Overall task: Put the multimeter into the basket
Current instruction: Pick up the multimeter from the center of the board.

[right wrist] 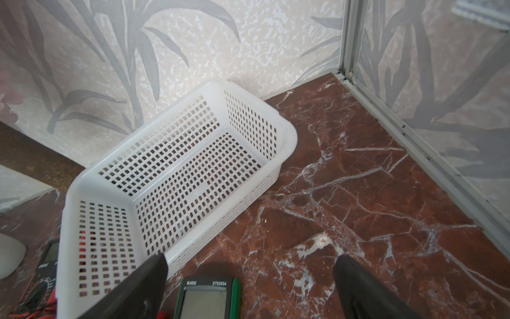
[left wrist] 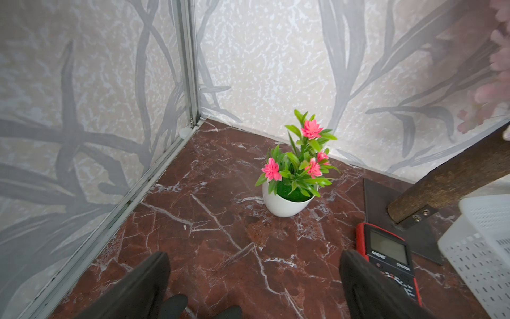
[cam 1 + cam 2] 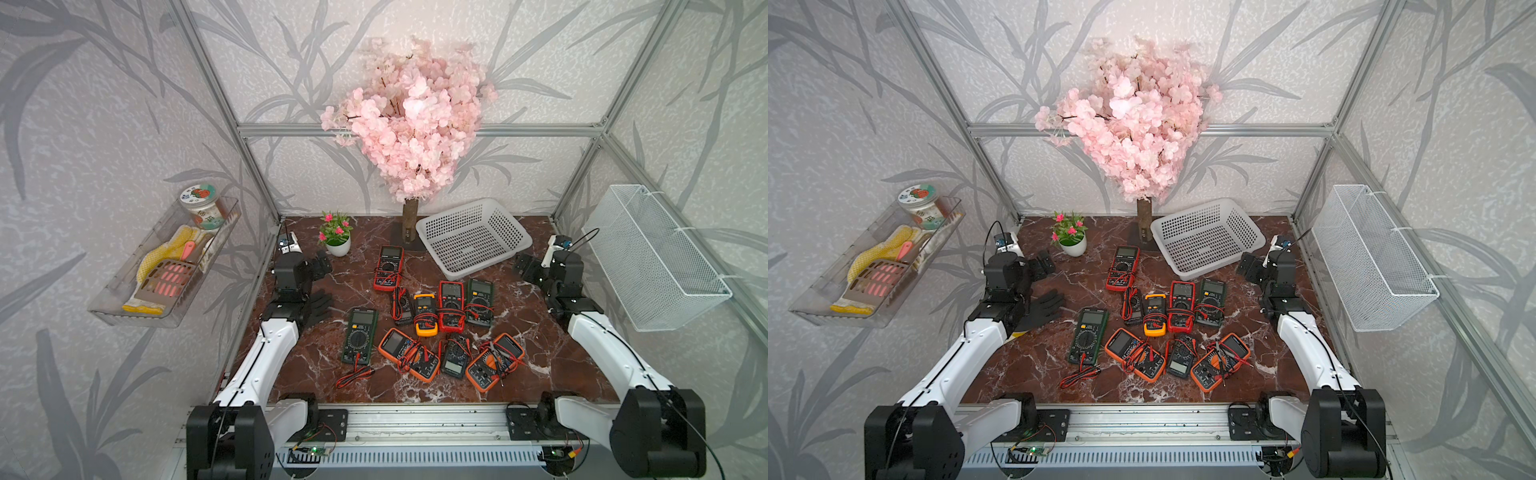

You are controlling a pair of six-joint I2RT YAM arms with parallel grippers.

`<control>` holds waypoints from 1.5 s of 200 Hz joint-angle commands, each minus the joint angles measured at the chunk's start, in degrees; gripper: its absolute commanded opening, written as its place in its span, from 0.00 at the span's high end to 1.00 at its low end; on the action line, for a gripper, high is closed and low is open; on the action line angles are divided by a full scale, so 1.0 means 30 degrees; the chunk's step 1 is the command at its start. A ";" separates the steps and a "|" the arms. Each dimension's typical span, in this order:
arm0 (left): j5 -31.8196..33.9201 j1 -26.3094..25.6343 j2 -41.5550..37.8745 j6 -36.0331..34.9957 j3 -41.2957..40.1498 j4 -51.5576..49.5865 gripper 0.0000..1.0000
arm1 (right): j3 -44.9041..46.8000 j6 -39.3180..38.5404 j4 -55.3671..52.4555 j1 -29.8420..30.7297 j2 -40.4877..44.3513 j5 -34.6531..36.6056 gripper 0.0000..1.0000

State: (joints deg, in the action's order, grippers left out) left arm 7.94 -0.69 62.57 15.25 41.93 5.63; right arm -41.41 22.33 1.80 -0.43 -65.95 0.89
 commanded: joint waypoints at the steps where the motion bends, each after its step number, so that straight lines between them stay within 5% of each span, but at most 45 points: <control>1: -0.0260 -0.0576 -0.0457 0.1126 0.0947 -0.1759 0.00 | -0.0364 0.1208 -0.2064 0.0025 0.0777 -0.1783 0.01; 39: -0.0278 -0.1635 -0.0508 0.2219 0.2195 -0.3930 0.00 | -0.0666 0.2888 -0.4303 0.0023 0.1565 -0.3670 0.01; 88: -0.0490 -0.3122 -0.0611 0.4039 0.2636 -0.5370 0.00 | -0.2685 0.2914 -1.2002 0.0053 0.1243 -0.4537 0.01; 161: 0.1704 -0.6610 0.0699 0.5001 0.3508 -0.7794 0.00 | -0.2712 0.3851 -2.0155 0.1232 0.3131 -0.2814 0.00; 207: 0.2572 -0.7006 0.2040 0.6110 0.4079 -1.0079 0.00 | -0.1749 0.4617 -2.1426 0.2652 0.4845 -0.1672 0.00; 300: 0.1646 -0.7117 0.4069 0.6423 0.3863 -1.1995 0.00 | -0.3480 0.4290 -2.1439 0.2948 0.3302 -0.0824 0.01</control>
State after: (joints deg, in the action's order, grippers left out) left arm 14.17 -21.67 73.56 33.67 53.34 -28.84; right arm -48.49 34.68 -62.85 8.21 -56.90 -3.42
